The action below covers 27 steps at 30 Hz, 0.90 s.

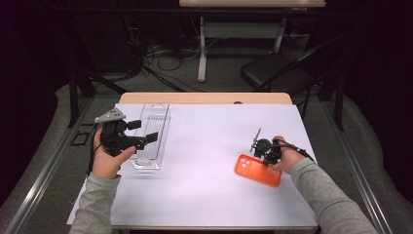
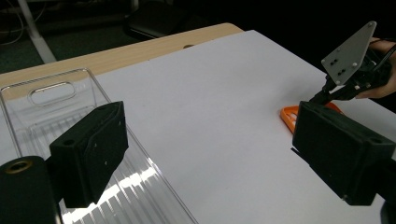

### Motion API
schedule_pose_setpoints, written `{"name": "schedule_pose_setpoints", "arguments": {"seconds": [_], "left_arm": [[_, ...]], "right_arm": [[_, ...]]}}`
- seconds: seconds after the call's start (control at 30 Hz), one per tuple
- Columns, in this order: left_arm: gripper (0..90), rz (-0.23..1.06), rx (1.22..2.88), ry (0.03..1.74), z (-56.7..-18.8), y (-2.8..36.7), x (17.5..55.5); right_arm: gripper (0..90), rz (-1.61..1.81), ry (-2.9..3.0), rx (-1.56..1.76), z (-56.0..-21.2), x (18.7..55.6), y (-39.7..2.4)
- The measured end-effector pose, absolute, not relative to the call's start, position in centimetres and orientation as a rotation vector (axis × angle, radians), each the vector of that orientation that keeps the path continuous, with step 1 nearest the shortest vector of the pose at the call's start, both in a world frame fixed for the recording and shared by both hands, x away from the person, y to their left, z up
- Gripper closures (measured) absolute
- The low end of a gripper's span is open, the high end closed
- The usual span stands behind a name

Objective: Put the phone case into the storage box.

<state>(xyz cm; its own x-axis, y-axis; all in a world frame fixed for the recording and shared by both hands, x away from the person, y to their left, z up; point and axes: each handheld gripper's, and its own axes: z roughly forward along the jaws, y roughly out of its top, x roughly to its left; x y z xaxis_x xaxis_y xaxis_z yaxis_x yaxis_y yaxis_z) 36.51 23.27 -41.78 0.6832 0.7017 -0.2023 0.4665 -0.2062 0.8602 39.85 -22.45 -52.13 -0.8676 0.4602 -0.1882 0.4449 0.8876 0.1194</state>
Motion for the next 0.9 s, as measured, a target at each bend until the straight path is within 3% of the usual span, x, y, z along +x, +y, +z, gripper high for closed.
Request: {"name": "schedule_pose_setpoints", "arguments": {"seconds": [0.9], "left_arm": [[10.7, 0.284, 1.852, 0.921, -41.8, 23.3, 36.5]], "right_arm": [[90.0, 0.250, 2.826, 0.783, -50.4, 39.6, -22.8]]}}
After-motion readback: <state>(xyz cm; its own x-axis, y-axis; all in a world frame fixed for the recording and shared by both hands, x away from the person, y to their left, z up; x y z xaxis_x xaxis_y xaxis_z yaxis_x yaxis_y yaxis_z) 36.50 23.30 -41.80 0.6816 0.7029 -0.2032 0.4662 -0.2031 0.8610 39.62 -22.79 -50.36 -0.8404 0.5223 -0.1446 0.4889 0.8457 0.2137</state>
